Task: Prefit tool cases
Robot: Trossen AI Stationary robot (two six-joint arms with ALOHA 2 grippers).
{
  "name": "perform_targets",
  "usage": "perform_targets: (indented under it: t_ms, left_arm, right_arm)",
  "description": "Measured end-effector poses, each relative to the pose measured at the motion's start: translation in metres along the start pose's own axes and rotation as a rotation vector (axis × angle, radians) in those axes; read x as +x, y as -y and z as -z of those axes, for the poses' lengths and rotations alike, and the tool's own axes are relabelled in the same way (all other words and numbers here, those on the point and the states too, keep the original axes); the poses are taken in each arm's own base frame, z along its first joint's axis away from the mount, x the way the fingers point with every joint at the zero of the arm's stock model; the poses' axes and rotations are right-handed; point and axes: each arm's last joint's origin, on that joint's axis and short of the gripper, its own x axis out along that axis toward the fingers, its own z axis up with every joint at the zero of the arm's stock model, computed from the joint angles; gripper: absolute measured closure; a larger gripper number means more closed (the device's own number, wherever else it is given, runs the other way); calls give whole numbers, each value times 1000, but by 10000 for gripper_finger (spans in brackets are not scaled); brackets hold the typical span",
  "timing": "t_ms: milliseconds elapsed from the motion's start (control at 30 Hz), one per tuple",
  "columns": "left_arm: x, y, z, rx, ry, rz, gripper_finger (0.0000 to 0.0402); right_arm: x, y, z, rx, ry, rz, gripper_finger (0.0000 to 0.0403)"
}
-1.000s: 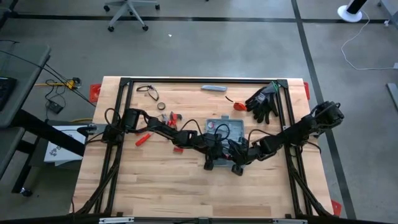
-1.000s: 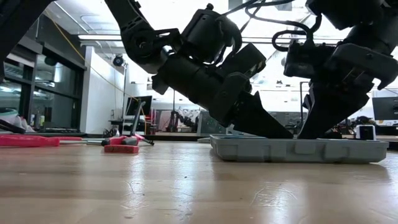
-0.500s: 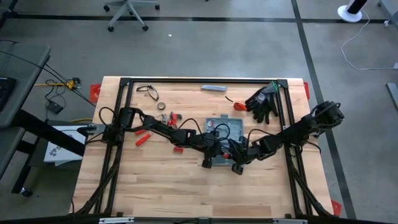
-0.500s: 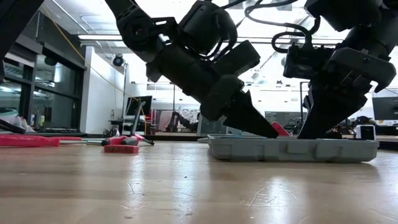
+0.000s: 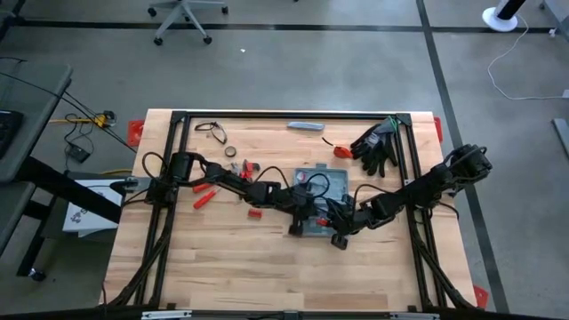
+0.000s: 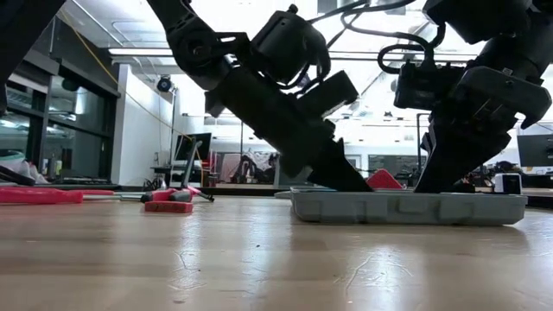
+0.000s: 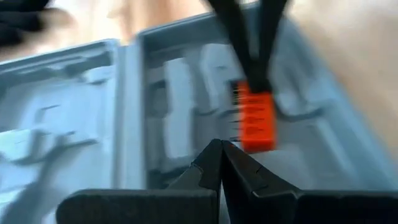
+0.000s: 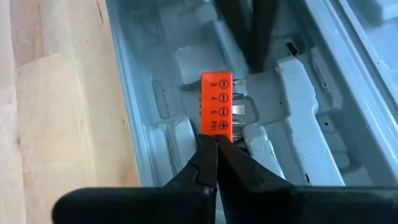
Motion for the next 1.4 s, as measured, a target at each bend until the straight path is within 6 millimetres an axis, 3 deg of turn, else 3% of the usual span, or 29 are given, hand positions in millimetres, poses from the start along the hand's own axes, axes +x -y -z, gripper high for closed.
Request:
perform_targets:
  t_ms: [433, 1400]
  left_arm:
    - [-1, 5, 1, 50, 15, 165, 402]
    - [-1, 6, 0, 51, 17, 189, 402]
  right_arm:
    - [0, 0, 0, -6, -2, -6, 403]
    - [-2, -9, 3, -46, 69, 11, 403]
